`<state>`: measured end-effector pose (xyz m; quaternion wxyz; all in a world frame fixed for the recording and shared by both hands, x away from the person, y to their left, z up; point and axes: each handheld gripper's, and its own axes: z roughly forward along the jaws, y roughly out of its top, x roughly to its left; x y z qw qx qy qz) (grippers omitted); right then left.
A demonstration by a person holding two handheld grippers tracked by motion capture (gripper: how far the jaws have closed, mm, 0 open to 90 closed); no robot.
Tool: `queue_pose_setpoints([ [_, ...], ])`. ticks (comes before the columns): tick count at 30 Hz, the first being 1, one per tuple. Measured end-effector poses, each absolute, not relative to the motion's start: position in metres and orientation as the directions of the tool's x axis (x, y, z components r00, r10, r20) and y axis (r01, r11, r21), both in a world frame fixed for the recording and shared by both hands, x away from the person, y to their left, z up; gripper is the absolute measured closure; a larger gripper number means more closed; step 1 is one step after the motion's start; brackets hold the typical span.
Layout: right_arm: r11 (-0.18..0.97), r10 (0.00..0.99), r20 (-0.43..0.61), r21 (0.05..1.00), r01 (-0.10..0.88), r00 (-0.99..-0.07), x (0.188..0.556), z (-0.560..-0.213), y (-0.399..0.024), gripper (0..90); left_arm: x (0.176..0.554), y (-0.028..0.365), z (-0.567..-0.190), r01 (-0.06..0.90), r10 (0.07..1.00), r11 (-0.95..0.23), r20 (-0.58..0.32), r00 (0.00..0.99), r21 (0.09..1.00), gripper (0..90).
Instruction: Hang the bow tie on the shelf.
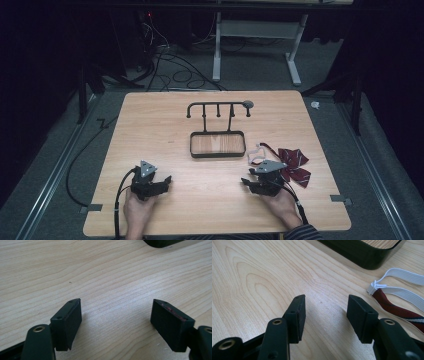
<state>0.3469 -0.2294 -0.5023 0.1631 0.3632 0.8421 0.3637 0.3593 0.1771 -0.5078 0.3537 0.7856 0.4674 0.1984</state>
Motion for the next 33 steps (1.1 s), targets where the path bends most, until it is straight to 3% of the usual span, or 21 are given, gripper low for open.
queue_pose_setpoints([
  [17,0.468,0.734,-0.010,0.733,0.494,-0.680,0.3469,-0.5023,-0.2297,53.5,0.3593,0.1771,-0.5079,0.594,0.875,-0.311,-0.019,0.483,0.742,25.5],
  [33,0.464,0.740,-0.014,0.734,0.496,-0.672,0.3461,-0.5020,-0.2288,62.5,0.3594,0.1771,-0.5079,0.594,0.875,-0.311,-0.019,0.483,0.742,25.5],
])
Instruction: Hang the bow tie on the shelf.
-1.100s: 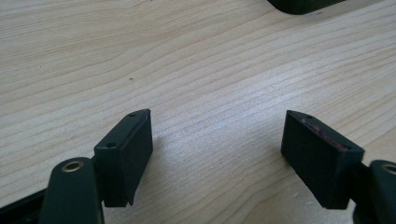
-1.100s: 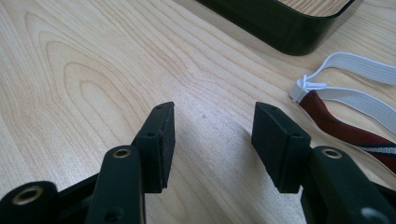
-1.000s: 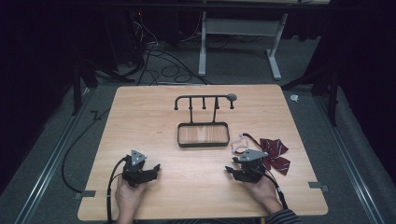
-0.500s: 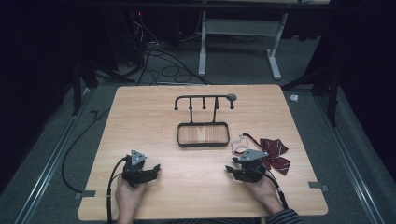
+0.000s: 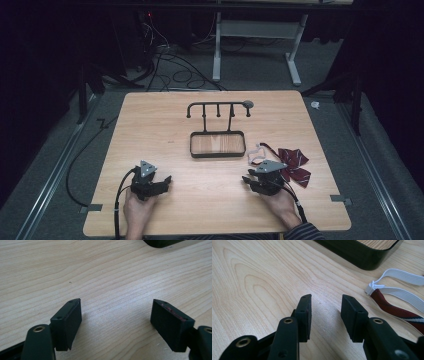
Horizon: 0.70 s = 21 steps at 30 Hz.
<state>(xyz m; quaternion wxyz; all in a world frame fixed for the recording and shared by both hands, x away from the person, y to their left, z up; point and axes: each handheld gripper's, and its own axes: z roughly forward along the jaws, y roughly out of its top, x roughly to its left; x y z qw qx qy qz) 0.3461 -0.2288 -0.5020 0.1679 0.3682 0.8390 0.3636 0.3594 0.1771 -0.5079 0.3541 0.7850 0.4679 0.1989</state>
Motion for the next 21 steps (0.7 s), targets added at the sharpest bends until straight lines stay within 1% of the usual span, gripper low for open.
queue_pose_setpoints([
  [8,0.473,0.735,-0.025,0.735,0.486,-0.678,0.345,-0.500,-0.228,64.9,0.359,0.177,-0.508,0.594,0.875,-0.312,-0.020,0.484,0.741,25.5],
  [11,0.446,0.743,-0.014,0.755,0.480,-0.669,0.343,-0.492,-0.234,66.1,0.359,0.177,-0.508,0.595,0.875,-0.312,-0.019,0.484,0.741,25.5],
  [21,0.434,0.747,-0.016,0.769,0.470,-0.664,0.341,-0.479,-0.252,69.4,0.359,0.177,-0.508,0.595,0.875,-0.312,-0.020,0.483,0.741,25.5],
])
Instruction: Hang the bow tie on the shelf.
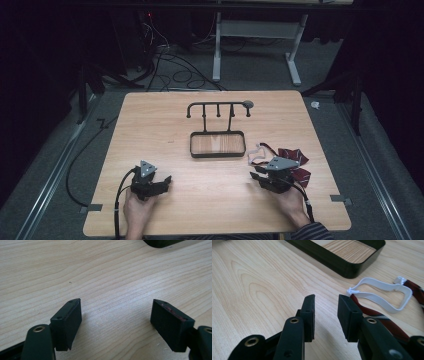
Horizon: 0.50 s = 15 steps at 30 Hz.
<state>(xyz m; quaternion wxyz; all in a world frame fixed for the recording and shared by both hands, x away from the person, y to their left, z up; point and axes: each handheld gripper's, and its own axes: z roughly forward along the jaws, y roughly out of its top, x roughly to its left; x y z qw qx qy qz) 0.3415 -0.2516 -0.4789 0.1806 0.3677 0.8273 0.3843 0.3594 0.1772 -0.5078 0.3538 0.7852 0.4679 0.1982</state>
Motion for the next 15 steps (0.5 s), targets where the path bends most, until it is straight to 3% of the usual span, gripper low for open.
queue_pose_setpoints([
  [15,0.404,0.785,-0.024,0.777,0.482,-0.619,0.356,-0.452,-0.280,74.2,0.359,0.177,-0.508,0.595,0.875,-0.312,-0.019,0.483,0.741,25.5],
])
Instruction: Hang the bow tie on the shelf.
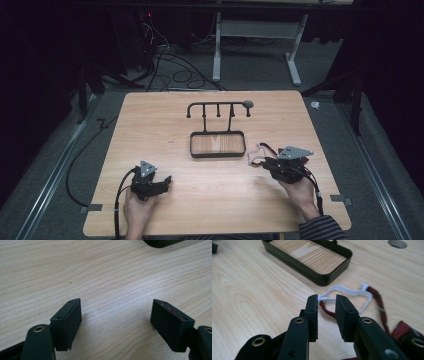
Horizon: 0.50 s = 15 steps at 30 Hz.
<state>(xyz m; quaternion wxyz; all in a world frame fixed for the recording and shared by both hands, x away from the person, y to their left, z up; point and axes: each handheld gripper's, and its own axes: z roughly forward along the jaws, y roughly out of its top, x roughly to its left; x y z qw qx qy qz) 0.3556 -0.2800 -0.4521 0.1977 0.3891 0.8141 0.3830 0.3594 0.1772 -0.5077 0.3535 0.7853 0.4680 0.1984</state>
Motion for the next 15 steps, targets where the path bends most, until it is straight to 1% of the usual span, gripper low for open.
queue_pose_setpoints([
  [9,0.372,0.826,-0.017,0.768,0.521,-0.564,0.379,-0.434,-0.299,75.9,0.359,0.177,-0.508,0.595,0.875,-0.312,-0.020,0.484,0.741,25.5],
  [15,0.380,0.830,-0.018,0.749,0.542,-0.558,0.395,-0.426,-0.306,76.4,0.359,0.177,-0.508,0.595,0.875,-0.312,-0.020,0.484,0.741,25.5],
])
